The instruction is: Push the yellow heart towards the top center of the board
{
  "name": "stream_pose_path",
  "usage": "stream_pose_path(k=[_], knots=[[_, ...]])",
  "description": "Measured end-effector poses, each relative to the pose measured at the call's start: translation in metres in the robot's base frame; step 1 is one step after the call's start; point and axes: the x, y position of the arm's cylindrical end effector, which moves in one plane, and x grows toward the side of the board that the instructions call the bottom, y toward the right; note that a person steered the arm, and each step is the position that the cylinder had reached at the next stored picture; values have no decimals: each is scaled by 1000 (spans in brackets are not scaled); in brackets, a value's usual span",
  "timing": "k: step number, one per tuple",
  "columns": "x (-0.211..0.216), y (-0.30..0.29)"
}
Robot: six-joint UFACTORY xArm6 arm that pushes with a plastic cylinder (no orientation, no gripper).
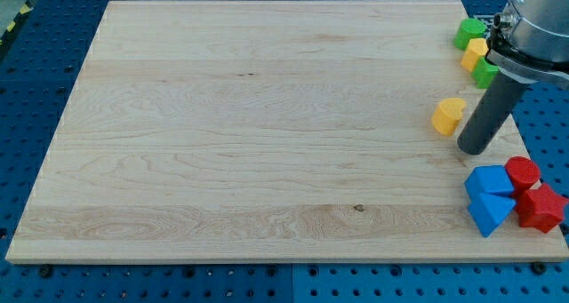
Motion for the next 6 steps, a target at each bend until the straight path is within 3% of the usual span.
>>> stream_pose_path(k=[6], knots=[[-40,-17]])
